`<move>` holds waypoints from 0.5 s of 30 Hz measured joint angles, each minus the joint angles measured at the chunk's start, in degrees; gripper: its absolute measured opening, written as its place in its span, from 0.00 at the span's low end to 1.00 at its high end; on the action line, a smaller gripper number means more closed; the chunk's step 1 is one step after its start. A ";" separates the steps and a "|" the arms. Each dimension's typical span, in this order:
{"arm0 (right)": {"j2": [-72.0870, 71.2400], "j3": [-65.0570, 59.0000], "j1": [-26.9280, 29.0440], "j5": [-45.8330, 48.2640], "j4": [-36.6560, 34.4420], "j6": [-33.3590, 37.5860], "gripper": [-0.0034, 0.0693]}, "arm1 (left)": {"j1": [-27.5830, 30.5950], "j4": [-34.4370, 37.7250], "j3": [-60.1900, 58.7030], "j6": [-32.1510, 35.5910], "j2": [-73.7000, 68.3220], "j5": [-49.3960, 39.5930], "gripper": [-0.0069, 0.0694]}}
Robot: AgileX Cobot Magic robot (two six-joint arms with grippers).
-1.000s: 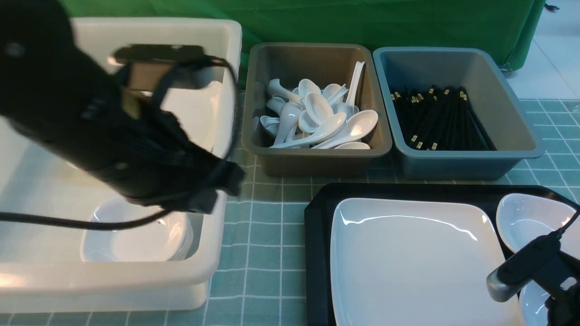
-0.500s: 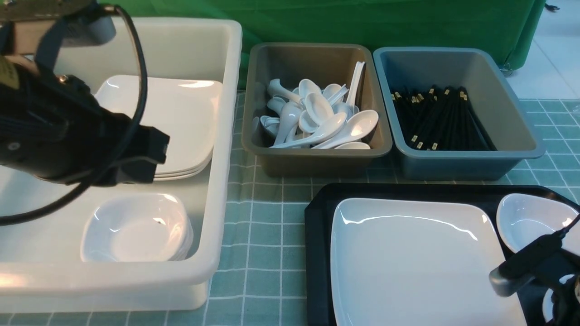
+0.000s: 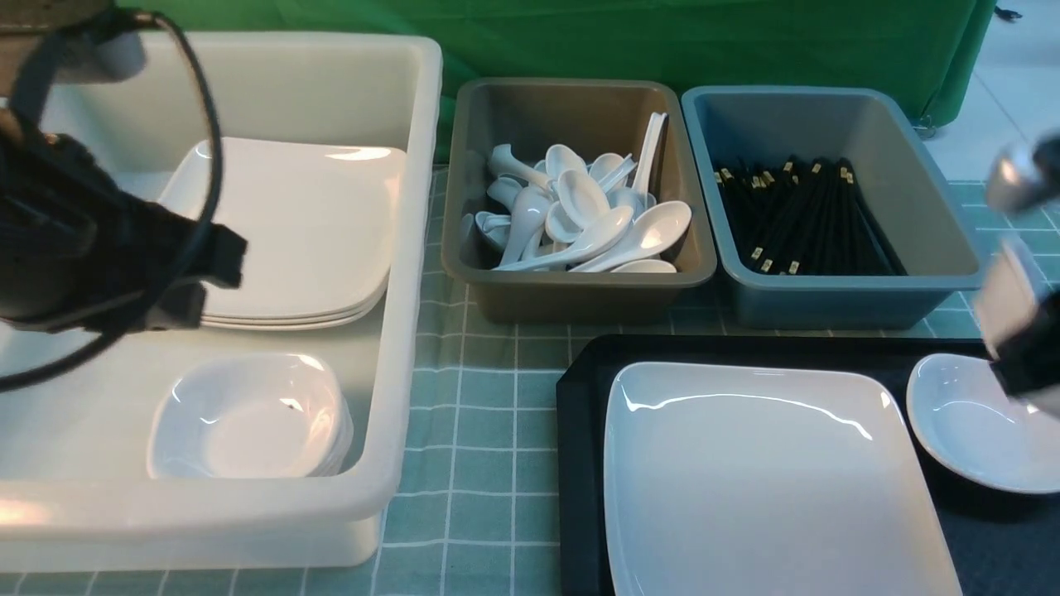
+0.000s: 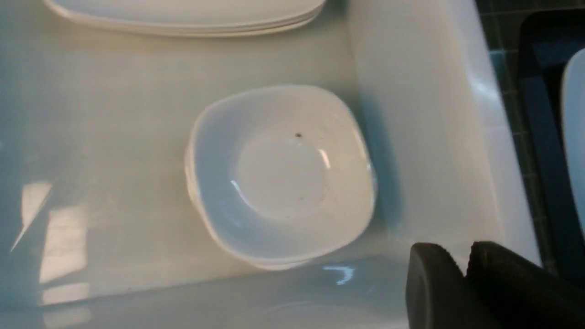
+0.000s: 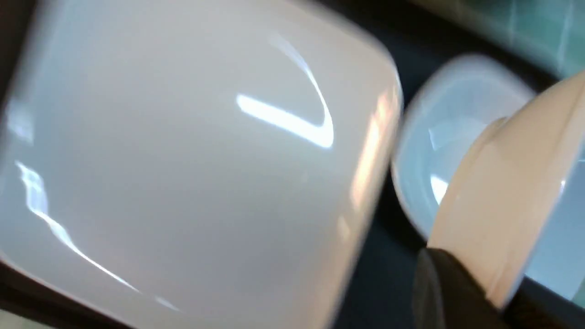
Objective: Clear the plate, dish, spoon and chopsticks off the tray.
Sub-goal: Use the right arm to put the small plate into the large storage box on the left
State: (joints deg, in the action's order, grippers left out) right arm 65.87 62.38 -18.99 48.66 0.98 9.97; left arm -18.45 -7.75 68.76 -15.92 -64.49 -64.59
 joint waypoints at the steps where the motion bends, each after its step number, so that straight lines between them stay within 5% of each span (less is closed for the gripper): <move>1: 2.02 4.94 -2.29 -1.58 -5.30 4.59 0.12 | 3.74 0.76 0.00 0.49 0.00 -0.66 0.21; 5: 9.42 13.65 -10.69 -5.20 -11.94 9.79 0.12 | 13.23 4.82 0.00 3.05 0.19 -1.21 0.21; 15: 34.79 39.44 -31.43 -10.47 -13.47 13.21 0.12 | 36.39 16.61 -2.94 10.57 7.64 -0.61 0.21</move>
State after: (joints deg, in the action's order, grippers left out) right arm 100.66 101.82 -50.42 38.19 -12.49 23.18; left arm 17.94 8.86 65.81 -5.35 -56.84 -65.20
